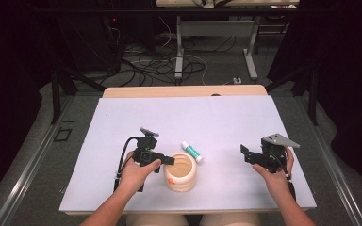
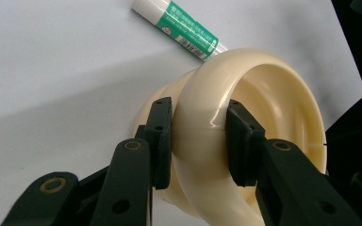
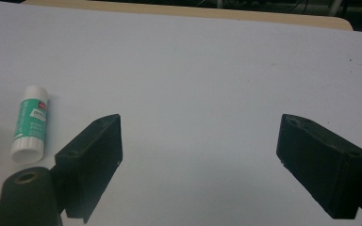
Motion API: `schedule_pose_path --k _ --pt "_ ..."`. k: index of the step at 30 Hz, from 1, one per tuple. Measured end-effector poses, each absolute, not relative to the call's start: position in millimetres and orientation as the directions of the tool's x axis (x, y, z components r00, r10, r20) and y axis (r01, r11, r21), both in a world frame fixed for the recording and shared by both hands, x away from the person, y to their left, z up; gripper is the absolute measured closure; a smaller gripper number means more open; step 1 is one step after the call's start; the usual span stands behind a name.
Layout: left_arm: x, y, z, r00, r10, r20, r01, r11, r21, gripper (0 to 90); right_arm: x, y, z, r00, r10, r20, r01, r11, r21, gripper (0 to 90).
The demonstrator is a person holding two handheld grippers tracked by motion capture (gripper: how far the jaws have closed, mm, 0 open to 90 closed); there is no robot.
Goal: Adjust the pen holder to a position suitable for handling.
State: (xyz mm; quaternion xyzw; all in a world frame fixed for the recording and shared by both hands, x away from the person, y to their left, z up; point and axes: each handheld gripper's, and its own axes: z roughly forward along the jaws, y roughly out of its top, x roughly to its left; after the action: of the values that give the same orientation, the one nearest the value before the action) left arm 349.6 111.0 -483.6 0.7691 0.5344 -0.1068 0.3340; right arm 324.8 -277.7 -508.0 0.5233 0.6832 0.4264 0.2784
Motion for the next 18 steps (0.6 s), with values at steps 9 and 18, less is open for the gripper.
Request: schedule_pose_path --k 9,18 --pt "348.5 110.0 -482.9 0.418 0.755 -0.505 0.887 -0.220 0.406 65.5 324.5 -278.5 -507.3 -0.295 0.953 0.067 0.478 0.086 0.874 14.3" --pt "349.2 116.1 -481.4 0.418 0.749 -0.513 0.883 -0.202 0.424 54.3 325.8 -277.5 -508.2 -0.296 0.953 0.069 0.475 0.084 0.876 14.3"
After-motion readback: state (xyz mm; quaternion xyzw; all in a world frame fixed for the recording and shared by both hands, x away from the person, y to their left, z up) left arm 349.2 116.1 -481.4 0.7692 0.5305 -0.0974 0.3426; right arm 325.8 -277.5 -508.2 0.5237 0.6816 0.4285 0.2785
